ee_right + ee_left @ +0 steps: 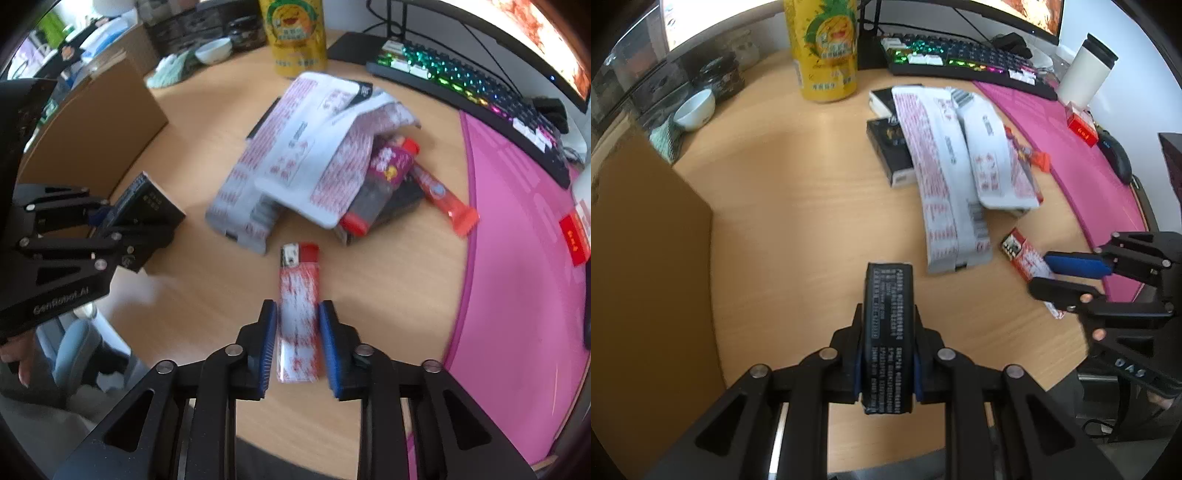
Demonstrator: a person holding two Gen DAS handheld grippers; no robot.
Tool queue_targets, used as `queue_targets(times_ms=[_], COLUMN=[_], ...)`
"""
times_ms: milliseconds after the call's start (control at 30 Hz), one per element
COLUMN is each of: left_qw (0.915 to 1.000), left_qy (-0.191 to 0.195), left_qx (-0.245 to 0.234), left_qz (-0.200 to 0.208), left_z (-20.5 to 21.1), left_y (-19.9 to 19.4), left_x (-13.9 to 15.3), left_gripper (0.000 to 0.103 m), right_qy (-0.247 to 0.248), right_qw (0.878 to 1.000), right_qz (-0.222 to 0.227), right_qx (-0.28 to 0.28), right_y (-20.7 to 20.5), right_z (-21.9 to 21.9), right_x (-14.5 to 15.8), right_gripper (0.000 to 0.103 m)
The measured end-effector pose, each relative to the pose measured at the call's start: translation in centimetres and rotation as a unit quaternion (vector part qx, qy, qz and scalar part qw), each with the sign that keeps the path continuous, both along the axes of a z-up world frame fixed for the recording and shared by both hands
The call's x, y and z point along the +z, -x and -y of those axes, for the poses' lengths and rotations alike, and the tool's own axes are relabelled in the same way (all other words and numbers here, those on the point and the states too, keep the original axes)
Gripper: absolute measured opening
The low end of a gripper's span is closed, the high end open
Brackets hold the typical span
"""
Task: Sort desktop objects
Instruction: 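Carry the black pack and the lighter over the cardboard box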
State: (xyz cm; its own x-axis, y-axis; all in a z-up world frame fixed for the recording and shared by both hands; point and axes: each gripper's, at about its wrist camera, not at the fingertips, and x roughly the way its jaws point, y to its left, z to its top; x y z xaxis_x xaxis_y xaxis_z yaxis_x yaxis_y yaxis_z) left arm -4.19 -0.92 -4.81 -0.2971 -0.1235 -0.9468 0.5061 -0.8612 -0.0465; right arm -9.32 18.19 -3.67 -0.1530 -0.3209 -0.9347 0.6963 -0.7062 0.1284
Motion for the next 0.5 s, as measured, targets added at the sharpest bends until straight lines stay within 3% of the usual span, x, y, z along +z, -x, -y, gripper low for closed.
queue_targets(times_ms=[200, 333, 500], left_qw=[1.0000, 0.9998, 0.9997], left_qy=[0.001, 0.019, 0.023], left_qx=[0.002, 0.000, 0.008], left_qz=[0.001, -0.002, -0.001], left_z=[-0.5, -0.5, -0.1], left_y=[-0.7, -0.6, -0.9], left_x=[-0.2, 0.2, 0.2], left_gripper=[0.020, 0.037, 0.038], right_qy=[-0.006, 0.007, -0.007], right_qw=[1.000, 1.000, 1.000], right_qz=[-0.001, -0.008, -0.016], right_qx=[-0.005, -0.017, -0.015], right_y=[-0.7, -0.3, -0.4], right_z=[-1.3, -1.2, -0.5], right_x=[0.1, 0.6, 0.2], right_gripper=[0.025, 0.027, 0.028])
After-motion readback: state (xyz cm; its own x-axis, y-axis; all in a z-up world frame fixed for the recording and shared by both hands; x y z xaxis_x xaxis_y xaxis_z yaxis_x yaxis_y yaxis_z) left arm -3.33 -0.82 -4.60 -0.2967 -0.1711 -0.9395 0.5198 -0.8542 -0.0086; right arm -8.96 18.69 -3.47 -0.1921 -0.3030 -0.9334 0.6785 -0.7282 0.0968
